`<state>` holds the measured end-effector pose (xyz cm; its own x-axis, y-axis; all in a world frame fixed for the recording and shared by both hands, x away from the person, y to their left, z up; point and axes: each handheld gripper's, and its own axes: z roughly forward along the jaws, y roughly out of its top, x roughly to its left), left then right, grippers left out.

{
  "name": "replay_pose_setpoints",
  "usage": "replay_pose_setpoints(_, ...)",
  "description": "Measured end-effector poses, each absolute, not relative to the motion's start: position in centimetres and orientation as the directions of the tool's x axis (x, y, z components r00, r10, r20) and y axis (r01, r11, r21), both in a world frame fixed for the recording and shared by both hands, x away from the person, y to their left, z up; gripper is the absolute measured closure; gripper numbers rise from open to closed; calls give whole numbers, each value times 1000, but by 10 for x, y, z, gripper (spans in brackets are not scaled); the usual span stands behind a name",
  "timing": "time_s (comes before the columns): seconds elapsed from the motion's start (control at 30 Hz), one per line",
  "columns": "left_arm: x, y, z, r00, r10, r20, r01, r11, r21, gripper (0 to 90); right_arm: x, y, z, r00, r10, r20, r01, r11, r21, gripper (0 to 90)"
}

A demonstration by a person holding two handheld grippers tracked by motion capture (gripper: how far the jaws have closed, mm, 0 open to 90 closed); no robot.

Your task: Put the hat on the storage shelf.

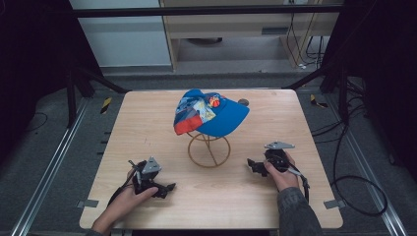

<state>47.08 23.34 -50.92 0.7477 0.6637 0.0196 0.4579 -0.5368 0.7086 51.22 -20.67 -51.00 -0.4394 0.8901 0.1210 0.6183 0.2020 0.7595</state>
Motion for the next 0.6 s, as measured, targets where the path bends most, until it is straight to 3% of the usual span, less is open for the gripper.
replay_pose_setpoints(0.17,471,234,-509,749,662,22,457,-541,706,0,511,-201,-511,-440,895,66,615,247,749,85)
replay_pose_setpoints(0.23,471,234,-509,749,662,22,457,-541,706,0,508,-194,-511,-454,891,-6,602,312,735,77)
replay_pose_setpoints(0.6,471,234,-509,749,662,23,456,-542,706,0,493,-193,-512,-456,890,-6,602,314,734,59)
